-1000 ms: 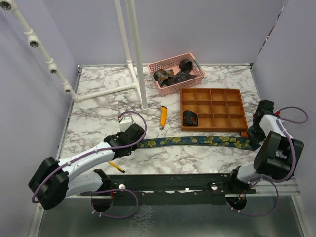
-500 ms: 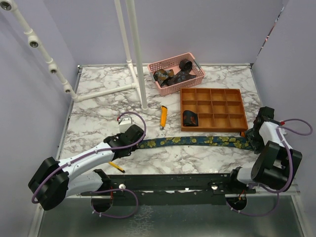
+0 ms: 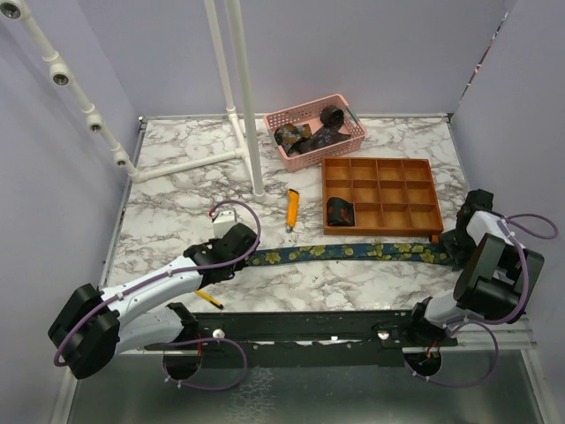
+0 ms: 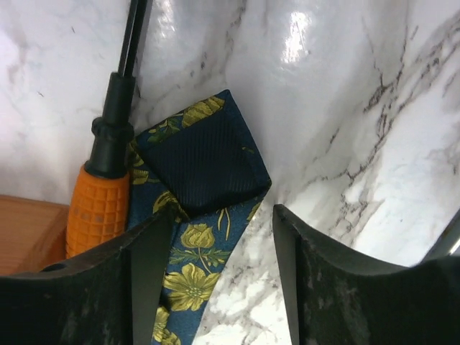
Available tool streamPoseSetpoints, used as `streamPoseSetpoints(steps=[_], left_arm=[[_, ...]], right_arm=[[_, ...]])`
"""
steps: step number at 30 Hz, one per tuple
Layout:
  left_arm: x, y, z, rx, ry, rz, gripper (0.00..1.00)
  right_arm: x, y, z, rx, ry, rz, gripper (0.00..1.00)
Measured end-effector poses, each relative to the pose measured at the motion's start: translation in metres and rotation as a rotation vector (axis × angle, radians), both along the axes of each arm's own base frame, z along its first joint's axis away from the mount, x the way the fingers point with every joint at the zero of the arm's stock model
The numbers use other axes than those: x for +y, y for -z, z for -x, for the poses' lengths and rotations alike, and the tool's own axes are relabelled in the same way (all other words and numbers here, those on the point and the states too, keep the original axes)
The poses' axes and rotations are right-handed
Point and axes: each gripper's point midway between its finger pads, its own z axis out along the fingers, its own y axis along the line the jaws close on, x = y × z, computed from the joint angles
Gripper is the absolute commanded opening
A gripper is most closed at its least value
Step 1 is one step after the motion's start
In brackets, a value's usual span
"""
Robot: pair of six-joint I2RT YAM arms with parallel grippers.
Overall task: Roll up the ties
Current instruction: Flatten out the tie at the center of the board.
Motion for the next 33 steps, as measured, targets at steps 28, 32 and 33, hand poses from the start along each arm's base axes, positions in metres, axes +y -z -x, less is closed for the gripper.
streamPoseSetpoints(steps=[28,32,33], left_arm=[[-0.006,-0.001,0.002,-0.003,0.005,0.019,0.00],[-0.008,-0.001,0.003,-0.003,0.008,0.021,0.00],[-0.008,-0.001,0.003,-0.003,0.010,0.021,0.00]], right_arm=[[-0.026,-0.005,-0.004,-0.064,0.021,0.045,0.00],[-0.029,-0.005,0.002,-0.035,0.027,0.061,0.00],[-0.029,-0.005,0.004,-0.029,0.028,0.065,0.00]])
